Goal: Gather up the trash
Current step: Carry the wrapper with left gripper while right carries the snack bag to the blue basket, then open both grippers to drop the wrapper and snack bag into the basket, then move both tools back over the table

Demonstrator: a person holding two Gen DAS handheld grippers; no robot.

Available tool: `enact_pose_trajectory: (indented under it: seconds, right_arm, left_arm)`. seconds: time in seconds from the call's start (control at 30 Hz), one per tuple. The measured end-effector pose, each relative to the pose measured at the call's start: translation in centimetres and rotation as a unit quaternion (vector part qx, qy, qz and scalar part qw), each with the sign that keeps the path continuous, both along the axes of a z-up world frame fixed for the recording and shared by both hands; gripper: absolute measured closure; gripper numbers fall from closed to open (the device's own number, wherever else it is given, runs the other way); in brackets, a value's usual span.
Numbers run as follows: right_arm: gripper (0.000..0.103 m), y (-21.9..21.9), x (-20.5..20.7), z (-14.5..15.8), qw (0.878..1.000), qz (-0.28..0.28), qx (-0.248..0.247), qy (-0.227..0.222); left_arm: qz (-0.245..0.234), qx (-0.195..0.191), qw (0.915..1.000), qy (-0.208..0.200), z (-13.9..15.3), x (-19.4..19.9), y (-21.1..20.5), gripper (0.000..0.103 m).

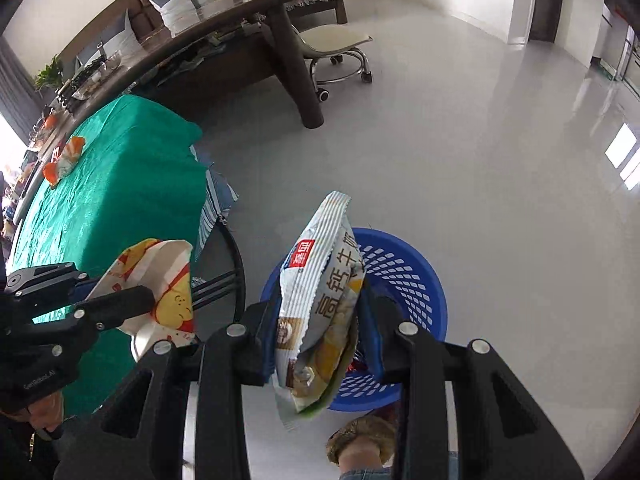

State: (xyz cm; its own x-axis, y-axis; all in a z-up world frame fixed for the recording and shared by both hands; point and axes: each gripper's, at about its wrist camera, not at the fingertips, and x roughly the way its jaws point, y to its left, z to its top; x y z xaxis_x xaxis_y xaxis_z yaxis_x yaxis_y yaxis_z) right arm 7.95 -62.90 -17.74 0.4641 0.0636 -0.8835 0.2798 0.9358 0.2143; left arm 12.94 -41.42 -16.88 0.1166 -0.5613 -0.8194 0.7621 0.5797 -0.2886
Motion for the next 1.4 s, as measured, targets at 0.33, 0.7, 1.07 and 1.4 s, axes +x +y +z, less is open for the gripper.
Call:
enact_pose_trajectory:
  seconds: [0.33,0.7,1.07,1.4]
  right_arm:
    - [0.070,-3.4,-1.0,-2.6,0.998,-0.043,0.035,0.008]
    - [0.026,-4.8,-1.5,-1.8,0.996,-0.083,0.042,-0.017]
    - [0.008,0.2,-1.1,-0.1,0.996,-0.060,-0.055,-0.040]
    - [0.008,17.4,2.2,4.4,0.986,0.092,-0.062,-0.124]
  left_arm:
    - [-0.017,0.021,0.9996,0.013,-4.9,1.7,-5.6,0.088]
    - [-0.003,0.031,0.9993,-0.021,-6.5,2.3,-7.5,0.020]
    - [0.036,0.012,0.9941,-0.101,0.7,-1.6,3.7,0.006]
    - [0.150,0.046,0.9777,-0.140,3.9,-0.6,23.8,0.005]
